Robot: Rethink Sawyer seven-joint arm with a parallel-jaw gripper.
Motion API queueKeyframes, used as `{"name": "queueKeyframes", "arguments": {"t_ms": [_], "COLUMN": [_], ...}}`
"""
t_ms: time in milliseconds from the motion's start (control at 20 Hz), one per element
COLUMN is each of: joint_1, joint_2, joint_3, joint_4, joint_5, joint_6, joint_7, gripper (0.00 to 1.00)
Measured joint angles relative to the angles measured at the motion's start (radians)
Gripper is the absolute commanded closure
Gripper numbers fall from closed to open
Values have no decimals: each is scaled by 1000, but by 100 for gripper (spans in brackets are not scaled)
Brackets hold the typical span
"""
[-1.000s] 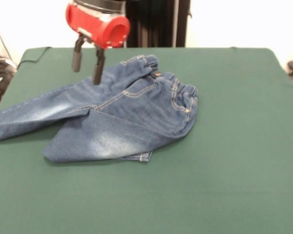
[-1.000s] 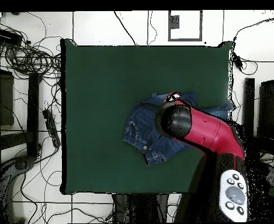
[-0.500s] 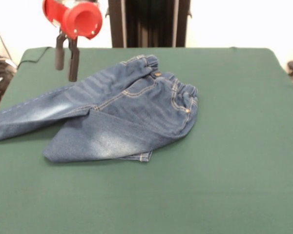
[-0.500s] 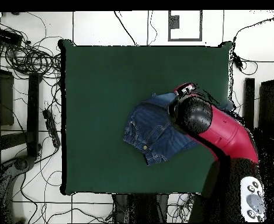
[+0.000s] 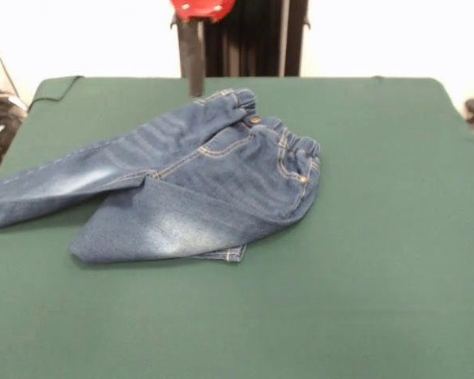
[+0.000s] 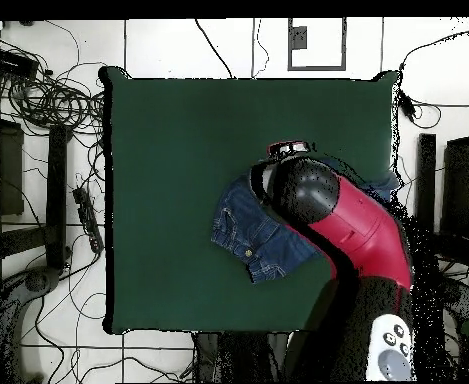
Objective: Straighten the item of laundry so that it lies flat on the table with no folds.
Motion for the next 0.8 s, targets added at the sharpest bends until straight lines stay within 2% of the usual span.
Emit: {"name": "queueKeyframes", "arguments": {"t_ms": [350, 550, 800], "joint_1": [42, 76, 107], "joint_2": [4, 18, 65], "joint_3": [-19, -69, -116], "joint_4": [0, 0, -2], "joint_5": [35, 34, 34], "joint_6": [33, 33, 34], "joint_7": [144, 214, 247], "gripper": [0, 0, 0]}}
